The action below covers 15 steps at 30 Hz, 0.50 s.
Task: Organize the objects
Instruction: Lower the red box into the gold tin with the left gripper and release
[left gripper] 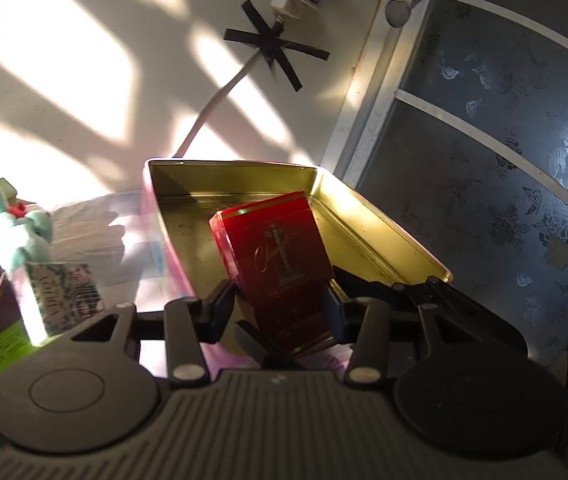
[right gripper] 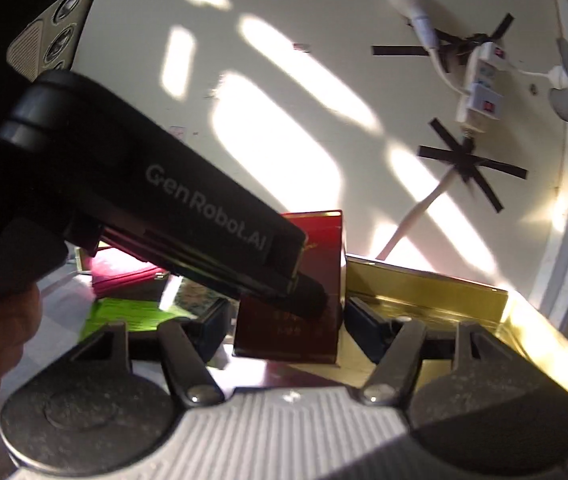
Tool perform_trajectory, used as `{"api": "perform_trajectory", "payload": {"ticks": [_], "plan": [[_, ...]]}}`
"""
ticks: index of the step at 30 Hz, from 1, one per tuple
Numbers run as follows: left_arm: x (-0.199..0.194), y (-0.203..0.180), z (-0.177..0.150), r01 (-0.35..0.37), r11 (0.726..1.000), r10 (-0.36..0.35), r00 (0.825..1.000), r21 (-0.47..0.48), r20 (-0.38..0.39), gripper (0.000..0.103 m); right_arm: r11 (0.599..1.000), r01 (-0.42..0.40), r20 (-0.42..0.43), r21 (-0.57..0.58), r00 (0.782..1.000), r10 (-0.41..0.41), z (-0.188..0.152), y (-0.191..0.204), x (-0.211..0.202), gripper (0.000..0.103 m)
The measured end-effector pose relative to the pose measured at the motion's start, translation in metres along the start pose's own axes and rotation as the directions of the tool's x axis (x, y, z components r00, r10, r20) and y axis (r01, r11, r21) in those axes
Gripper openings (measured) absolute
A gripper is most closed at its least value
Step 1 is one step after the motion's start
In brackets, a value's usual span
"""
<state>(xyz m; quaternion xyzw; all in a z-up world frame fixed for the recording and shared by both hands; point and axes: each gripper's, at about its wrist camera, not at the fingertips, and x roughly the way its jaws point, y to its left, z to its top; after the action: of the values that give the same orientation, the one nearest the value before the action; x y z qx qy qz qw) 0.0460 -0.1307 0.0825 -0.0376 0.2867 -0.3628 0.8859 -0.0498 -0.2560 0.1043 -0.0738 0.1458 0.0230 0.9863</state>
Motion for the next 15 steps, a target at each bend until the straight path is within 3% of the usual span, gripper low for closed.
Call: {"api": "perform_trajectory", "payload": {"ticks": [4, 7, 9, 13, 15], "plan": [[0.053, -0.026, 0.005, 0.026, 0.999, -0.024, 0.998, 0.04, -0.053, 0.05, 0.995, 0.092, -0.055, 0.028, 0.994, -0.09, -0.004, -0.036, 0.021, 0.066], [0.072, -0.032, 0.003, 0.012, 0.999, -0.008, 0.997, 0.05, -0.079, 0.05, 0.992, 0.094, -0.08, 0.087, 0.993, -0.087, -0.011, -0.055, 0.029, 0.068], [0.081, -0.037, 0.002, -0.026, 0.997, 0.032, 0.996, 0.073, -0.084, 0.052, 0.989, 0.086, -0.075, 0.124, 0.994, -0.077, -0.017, -0.058, 0.027, 0.076], [0.074, -0.034, 0.002, -0.026, 0.998, 0.031, 0.996, 0.062, -0.079, 0.057, 0.988, 0.092, -0.045, 0.125, 0.995, -0.086, -0.023, -0.056, 0.022, 0.087], [0.059, -0.03, 0.002, -0.033, 0.997, 0.036, 0.998, 0.063, -0.047, 0.057, 0.99, 0.07, -0.014, 0.124, 0.998, -0.069, -0.023, -0.053, 0.016, 0.087]]}}
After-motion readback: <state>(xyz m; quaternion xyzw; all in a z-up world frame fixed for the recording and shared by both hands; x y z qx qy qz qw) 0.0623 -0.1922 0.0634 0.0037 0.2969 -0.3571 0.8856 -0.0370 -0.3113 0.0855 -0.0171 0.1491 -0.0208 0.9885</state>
